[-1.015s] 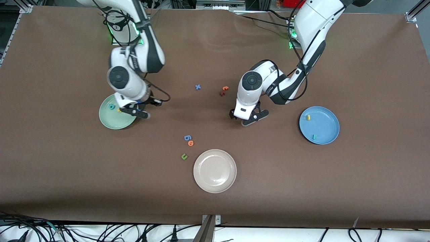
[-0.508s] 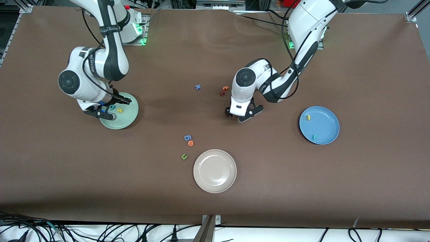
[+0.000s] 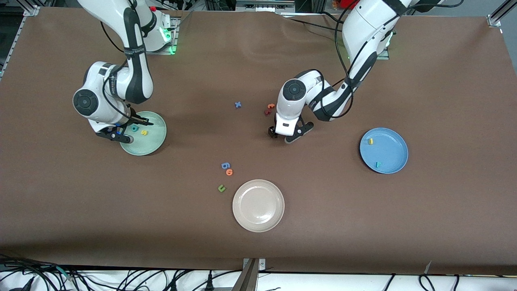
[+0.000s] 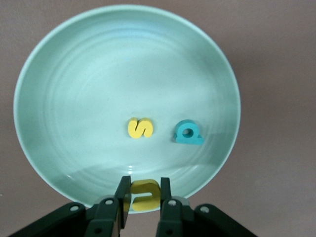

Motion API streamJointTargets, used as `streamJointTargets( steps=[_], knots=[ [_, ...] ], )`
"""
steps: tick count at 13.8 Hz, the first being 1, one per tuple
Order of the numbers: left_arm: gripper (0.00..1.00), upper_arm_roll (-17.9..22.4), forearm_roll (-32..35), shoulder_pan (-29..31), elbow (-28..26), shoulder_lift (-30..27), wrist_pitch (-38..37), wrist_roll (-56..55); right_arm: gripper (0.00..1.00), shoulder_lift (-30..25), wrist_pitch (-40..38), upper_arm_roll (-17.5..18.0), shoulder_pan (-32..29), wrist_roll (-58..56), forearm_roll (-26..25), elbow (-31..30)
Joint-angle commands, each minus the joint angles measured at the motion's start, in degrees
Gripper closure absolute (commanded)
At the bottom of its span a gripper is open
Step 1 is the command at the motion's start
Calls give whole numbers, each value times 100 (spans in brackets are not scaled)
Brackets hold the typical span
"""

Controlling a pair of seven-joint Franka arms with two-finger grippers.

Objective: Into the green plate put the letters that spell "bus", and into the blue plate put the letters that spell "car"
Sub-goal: 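Drop the yellow u on the green plate while the left gripper grasps teal c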

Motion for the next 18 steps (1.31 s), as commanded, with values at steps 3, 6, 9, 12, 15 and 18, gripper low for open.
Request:
streamJointTargets(
  steps=[3,6,9,12,15,18],
  knots=[
    [44,38,185,21,-64,-69,71,-197,3,0,64,281,-229,-89,448,-2],
    [47,38,185,21,-46,-69,44,-153,1,-105,-85,255,-185,-90,449,146],
    [47,38,193,38,-29,-104,9,5,1,-193,-961,-25,-176,-107,441,690],
    [47,38,193,47,-20,-104,9,14,1,-185,-2279,-447,-185,-98,361,1594],
    [47,47,193,56,-11,-104,0,85,1,-141,-3344,-746,-246,-55,178,2561],
    [51,47,193,56,-11,-104,-17,85,1,-132,-3671,-800,-404,-54,54,3212]
  ],
)
